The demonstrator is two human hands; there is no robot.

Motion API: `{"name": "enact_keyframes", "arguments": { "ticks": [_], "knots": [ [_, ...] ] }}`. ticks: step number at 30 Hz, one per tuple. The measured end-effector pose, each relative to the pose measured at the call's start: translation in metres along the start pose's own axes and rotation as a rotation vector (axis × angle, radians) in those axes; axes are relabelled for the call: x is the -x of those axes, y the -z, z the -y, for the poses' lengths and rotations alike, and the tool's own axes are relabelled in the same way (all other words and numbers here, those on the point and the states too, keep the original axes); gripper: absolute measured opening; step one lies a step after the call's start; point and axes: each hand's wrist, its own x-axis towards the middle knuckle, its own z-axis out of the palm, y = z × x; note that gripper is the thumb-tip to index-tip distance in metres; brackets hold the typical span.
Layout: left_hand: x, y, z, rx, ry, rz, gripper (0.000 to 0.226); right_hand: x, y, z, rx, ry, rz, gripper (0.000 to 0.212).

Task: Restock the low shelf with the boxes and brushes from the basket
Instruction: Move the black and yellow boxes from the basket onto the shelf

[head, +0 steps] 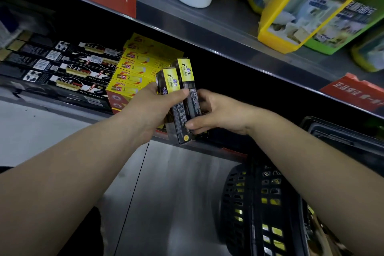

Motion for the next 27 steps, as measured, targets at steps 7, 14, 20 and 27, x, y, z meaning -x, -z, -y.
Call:
{"name": "enact_keyframes", "arguments": {
  "ticks": [7, 14, 20, 27],
  "knots": [
    [-0.009, 0.008, -0.009, 0.032, 0.027, -0.148, 0.019, -0.034, 0.058, -0.016, 0.496, -0.314, -0.454, 0.037],
    [-0.014, 0.005, -0.012, 0.055, 0.118, -0.230, 0.022, -0.100, 0.084, -0.054, 0.885, -0.351, -0.406, 0.046],
    [-0.019, 0.012, -0.011, 0.042, 0.105, -0.240, 0.021, -0.122, 0.073, -0.082, 0.927, -0.318, -0.328, 0.043],
    [-0.018, 0.010, -0.013, 0.076, 0.109, -0.210, 0.019, -0.105, 0.069, -0.047, 0.977, -0.357, -0.301, 0.054]
  ]
}}
